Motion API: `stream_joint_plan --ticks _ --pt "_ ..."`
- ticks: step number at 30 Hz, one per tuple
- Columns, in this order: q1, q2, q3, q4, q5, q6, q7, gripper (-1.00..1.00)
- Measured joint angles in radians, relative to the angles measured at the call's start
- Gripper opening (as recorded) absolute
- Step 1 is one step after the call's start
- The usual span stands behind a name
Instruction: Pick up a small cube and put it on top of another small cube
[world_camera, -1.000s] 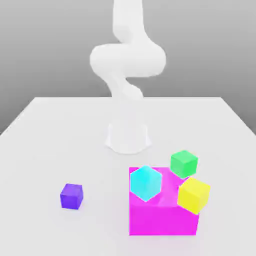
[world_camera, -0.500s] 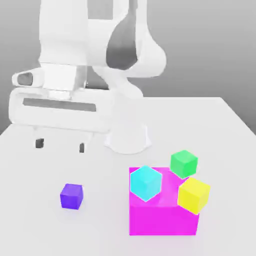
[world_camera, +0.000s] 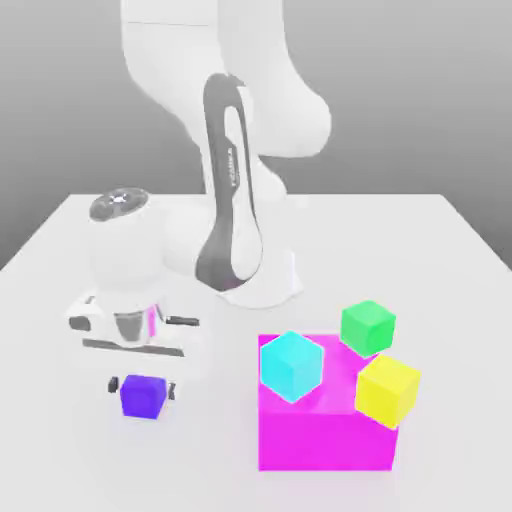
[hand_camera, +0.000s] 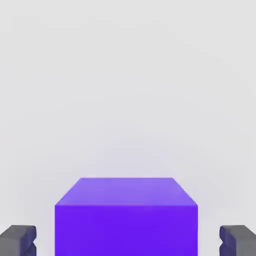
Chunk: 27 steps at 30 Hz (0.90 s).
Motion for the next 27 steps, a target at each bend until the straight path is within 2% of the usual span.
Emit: stream_joint_plan --ticks 4,11,12,15,18,25,27 --pt "-0.007 0.003 0.006 0.0 -0.002 0.002 0.002 -1.0" --pt "0.047 -0.226 -0.095 -0.044 -0.18 -0.179 0.134 -1.0" --pt "0.051 -0.247 -0.091 -0.029 -0.171 -0.197 0.136 -1.0" --pt "0.067 -0.296 -0.024 0.051 -0.136 -0.288 0.191 -1.0" --pt "0.232 -0.341 0.064 0.137 -0.12 -0.412 0.291 -1.0" --pt "0.421 -0.431 0.265 0.299 -0.123 -0.694 0.542 -1.0" --pt "0.438 -0.406 0.297 0.295 -0.155 -0.687 0.591 -1.0"
